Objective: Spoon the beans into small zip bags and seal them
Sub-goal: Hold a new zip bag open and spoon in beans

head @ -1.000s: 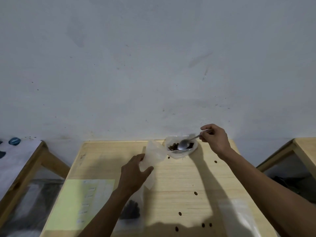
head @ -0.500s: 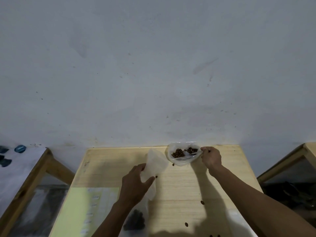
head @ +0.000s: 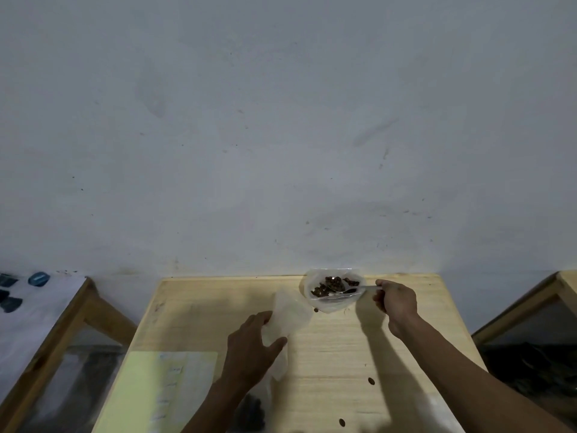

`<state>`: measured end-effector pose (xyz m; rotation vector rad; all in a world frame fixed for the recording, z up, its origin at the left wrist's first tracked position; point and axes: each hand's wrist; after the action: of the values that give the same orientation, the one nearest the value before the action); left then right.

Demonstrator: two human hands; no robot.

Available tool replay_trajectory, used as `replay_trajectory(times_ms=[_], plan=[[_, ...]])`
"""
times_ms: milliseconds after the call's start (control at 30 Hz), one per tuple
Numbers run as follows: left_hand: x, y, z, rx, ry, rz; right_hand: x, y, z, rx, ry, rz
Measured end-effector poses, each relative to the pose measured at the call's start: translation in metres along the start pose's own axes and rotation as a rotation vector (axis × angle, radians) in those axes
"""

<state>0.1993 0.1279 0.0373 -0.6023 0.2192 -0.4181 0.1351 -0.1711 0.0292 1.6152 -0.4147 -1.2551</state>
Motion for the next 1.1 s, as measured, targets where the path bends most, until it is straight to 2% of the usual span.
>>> replay_trajectory(times_ms=[233, 467, 800, 967, 1100], plan=[[0.017, -0.015, -0.010, 0.102, 0.058, -0.066, -0.033, 0.035, 0.017, -0.006, 0.017, 0.178], [0.033, -0.034, -0.012, 0.221, 0.074, -0.095, -0.066, 0.051, 0.023, -0.065, 0.121, 0.279], [0.037, -0.041, -0.012, 0.195, 0.054, -0.119, -0.088, 0.040, 0.015, -0.313, 0.248, 0.585], [0.036, -0.039, -0.010, 0.156, 0.029, -0.111, -0.097, 0.041, 0.009, -0.356, 0.317, 0.725], [0.037, -0.036, -0.009, 0.117, 0.009, -0.091, -0.097, 0.048, 0.006, -0.339, 0.309, 0.759]])
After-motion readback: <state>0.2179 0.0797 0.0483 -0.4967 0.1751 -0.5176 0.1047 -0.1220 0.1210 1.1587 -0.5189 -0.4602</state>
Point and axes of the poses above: each hand's wrist, its own x-axis towards the middle knuckle, its own z-axis out of the back of the hand, y = z × x, and after that the axes turned 1 degree about -z, right-handed
